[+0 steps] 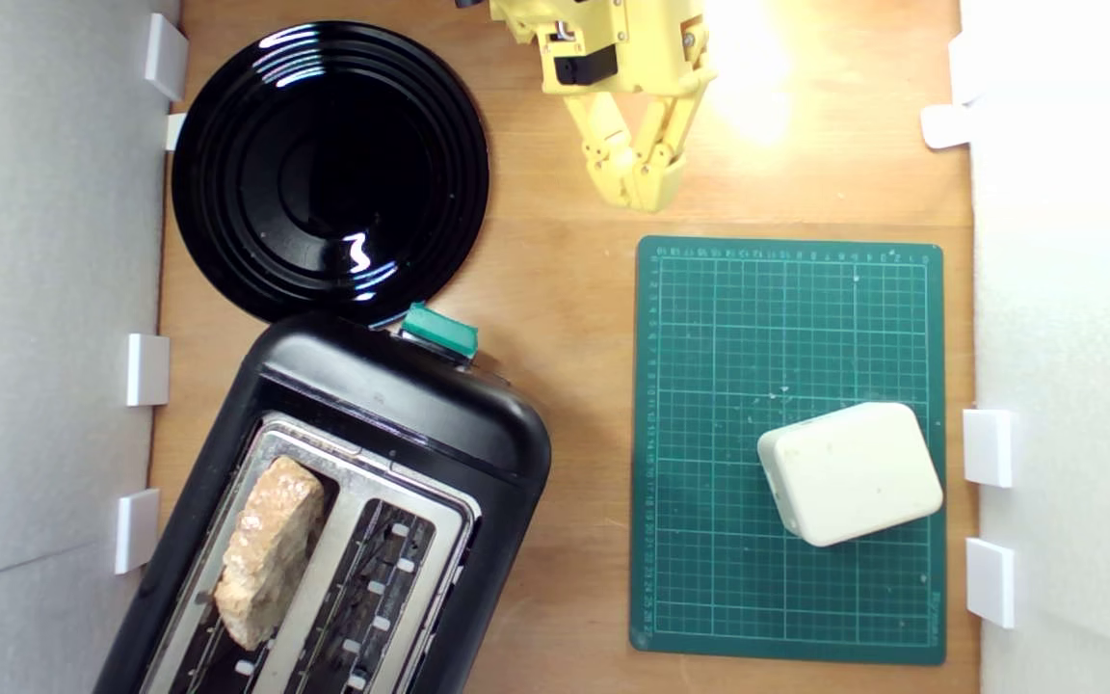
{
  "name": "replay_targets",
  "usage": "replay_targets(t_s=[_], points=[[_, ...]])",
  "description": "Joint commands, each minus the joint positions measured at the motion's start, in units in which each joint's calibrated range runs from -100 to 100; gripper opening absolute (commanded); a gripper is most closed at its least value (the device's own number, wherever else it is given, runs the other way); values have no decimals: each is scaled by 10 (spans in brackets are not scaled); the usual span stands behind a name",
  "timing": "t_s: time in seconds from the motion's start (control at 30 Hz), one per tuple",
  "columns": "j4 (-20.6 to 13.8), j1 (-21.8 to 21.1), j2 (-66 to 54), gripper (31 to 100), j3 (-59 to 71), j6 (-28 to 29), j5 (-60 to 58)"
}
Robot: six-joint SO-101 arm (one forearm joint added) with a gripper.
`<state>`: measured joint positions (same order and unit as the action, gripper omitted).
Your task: Pick bread and place in toaster
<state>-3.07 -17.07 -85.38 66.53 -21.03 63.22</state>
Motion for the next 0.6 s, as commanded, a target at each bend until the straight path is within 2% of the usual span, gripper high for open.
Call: replay_targets(t_s=[0.0,0.1,0.27,0.57], points=[[-4,-3,-61,483,68,-13,-15],[-7,-3,-84,473,104,-20,-15],[-8,3,-110,373,142,-23,-16],[-9,17,-118,308,151,-23,-14]])
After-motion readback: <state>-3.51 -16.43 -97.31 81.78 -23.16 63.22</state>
